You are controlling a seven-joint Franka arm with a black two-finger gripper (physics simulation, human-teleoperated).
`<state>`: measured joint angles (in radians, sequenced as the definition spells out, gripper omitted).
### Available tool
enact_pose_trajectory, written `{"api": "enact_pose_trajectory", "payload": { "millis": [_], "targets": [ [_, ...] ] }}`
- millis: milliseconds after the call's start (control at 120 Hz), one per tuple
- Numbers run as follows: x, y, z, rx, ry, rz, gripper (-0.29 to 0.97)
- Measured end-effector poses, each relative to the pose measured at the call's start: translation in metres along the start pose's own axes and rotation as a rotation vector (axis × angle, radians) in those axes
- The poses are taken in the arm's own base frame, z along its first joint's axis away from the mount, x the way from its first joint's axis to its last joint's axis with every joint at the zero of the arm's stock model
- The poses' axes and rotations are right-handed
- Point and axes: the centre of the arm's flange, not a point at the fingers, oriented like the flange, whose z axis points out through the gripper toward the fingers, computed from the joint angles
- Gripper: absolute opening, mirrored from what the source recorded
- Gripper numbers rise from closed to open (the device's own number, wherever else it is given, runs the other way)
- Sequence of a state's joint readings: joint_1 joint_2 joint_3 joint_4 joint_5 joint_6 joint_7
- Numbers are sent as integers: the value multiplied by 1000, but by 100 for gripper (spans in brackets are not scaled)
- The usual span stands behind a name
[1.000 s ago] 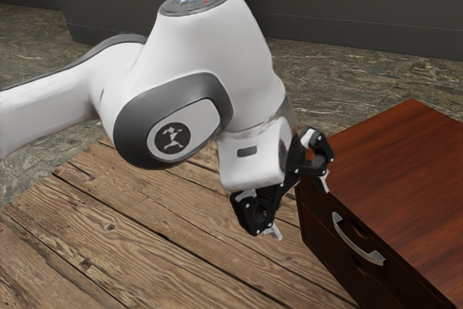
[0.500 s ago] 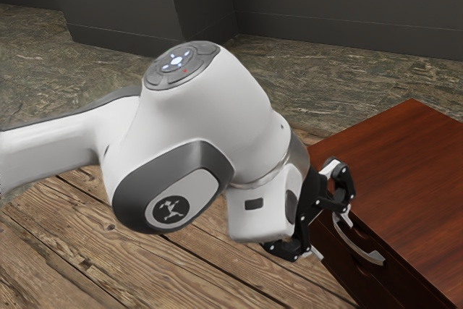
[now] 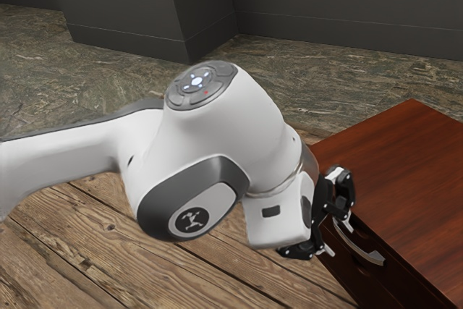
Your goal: Pull the drawer handle with one arm to open the drawer
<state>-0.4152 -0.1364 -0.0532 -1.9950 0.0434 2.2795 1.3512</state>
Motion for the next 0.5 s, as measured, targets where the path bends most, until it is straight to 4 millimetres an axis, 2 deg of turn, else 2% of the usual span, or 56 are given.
{"api": "enact_pose_trajectory", "payload": {
  "millis": [92, 267, 308, 500],
  "targets": [
    [-1, -1, 5, -2, 0, -10, 21],
    [3, 2, 16, -13, 2, -23, 13],
    [3, 8, 16, -17, 1, -23, 17],
    [2, 48, 0, -3, -7, -16, 14]
  ]
}}
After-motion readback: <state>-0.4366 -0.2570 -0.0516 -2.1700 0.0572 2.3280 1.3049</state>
